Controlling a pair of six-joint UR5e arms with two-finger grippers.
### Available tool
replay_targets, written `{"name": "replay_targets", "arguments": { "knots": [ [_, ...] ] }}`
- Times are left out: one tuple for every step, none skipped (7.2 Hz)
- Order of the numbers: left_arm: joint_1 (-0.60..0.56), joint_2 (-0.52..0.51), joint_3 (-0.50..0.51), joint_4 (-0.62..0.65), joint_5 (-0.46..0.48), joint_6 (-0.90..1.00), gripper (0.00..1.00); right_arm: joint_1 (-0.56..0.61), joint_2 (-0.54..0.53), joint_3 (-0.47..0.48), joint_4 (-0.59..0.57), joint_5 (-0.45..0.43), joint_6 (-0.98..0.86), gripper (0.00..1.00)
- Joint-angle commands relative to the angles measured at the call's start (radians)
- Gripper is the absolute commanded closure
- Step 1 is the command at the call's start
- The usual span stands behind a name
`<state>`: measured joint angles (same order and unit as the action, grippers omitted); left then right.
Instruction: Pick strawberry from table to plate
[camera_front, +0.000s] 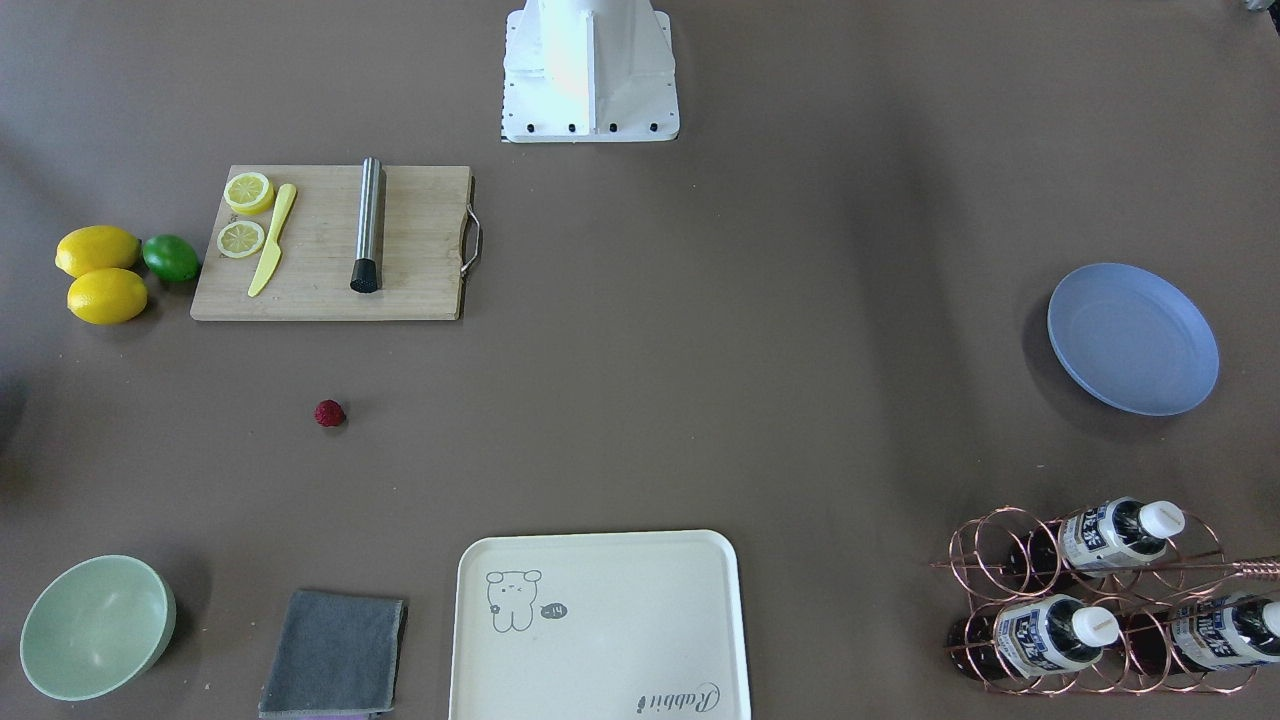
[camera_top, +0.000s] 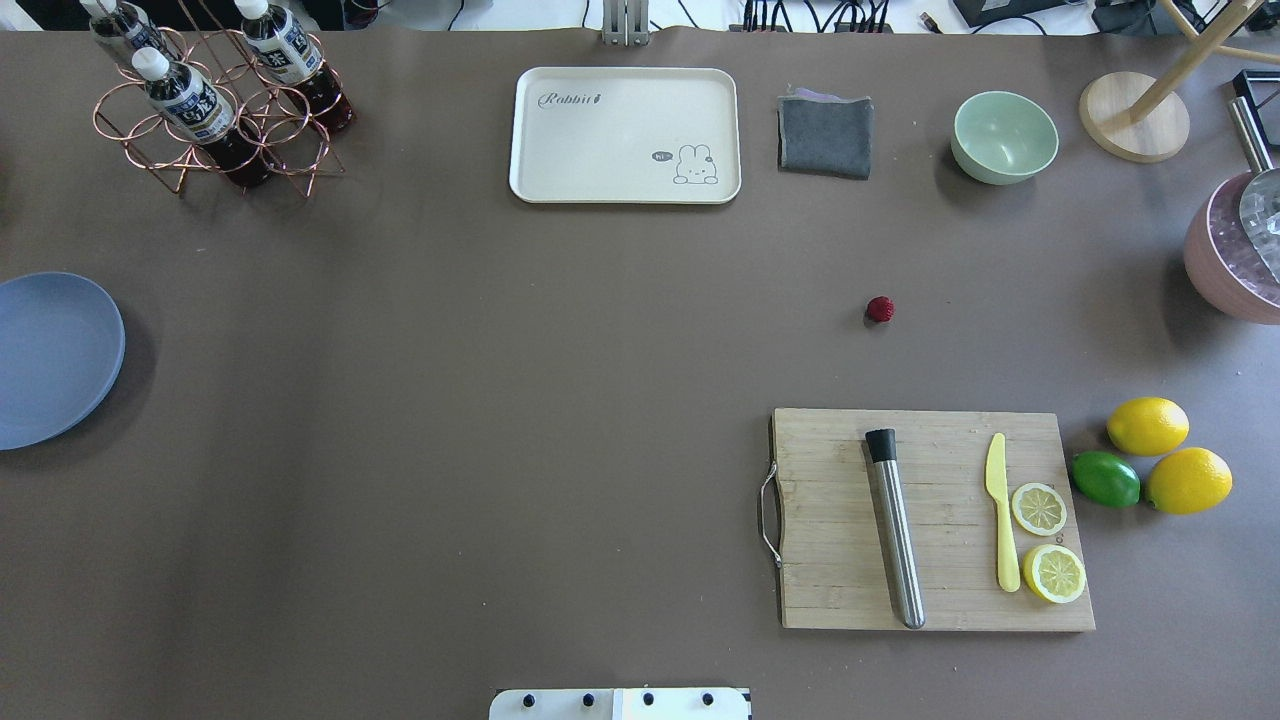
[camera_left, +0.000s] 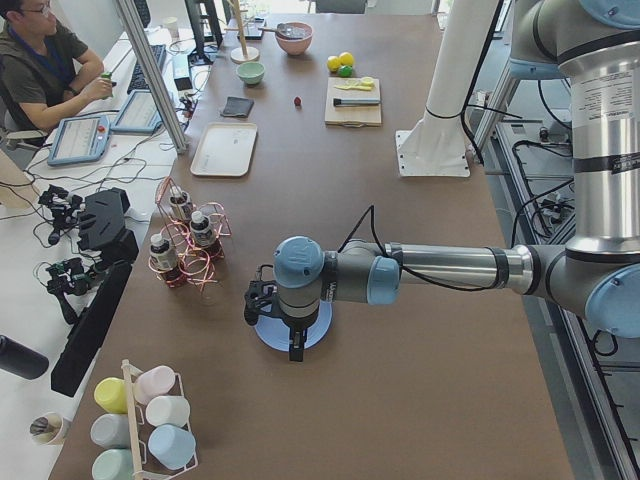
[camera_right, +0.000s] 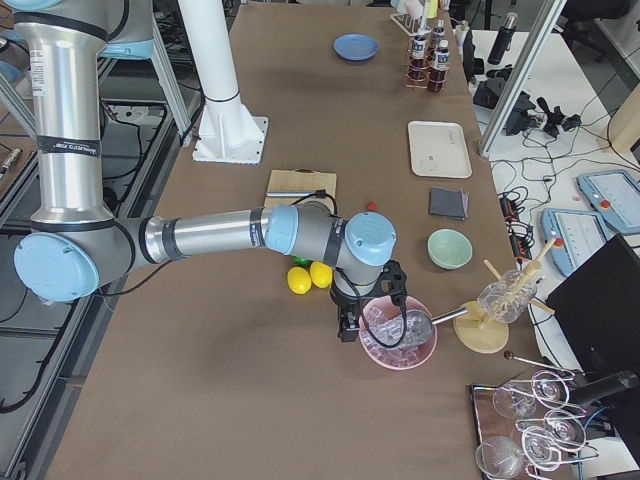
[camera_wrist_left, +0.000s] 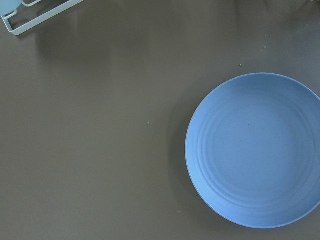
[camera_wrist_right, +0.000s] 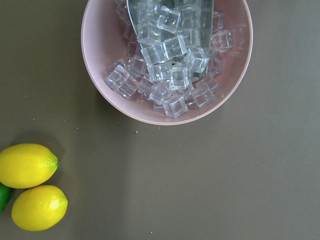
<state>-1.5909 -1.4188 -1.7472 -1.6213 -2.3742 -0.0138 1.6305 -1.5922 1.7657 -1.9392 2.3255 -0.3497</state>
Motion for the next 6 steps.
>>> {"name": "replay_targets", "arguments": {
  "knots": [
    [0.000,0.001,-0.003,0.000,-0.019,-0.006,0.02,-0.004,0.000,0.000,0.000,-0.002,0.001,0.00],
    [0.000,-0.003,-0.002,-0.006,-0.014,0.000,0.02,-0.006,0.001,0.000,0.000,-0.002,0.003,0.00],
    [0.002,-0.002,0.003,-0.012,-0.017,0.005,0.02,-0.011,0.000,-0.003,0.000,0.000,0.005,0.00],
    [0.005,0.003,-0.008,-0.014,-0.022,-0.002,0.02,-0.014,0.000,-0.003,-0.001,0.000,0.005,0.00],
    [0.005,-0.002,-0.006,-0.020,-0.020,-0.006,0.02,-0.014,0.000,-0.003,0.000,0.000,0.005,0.00],
    [0.012,-0.005,-0.006,-0.025,-0.022,-0.029,0.02,-0.015,0.000,-0.006,0.000,0.026,0.005,0.00]
  ]
}}
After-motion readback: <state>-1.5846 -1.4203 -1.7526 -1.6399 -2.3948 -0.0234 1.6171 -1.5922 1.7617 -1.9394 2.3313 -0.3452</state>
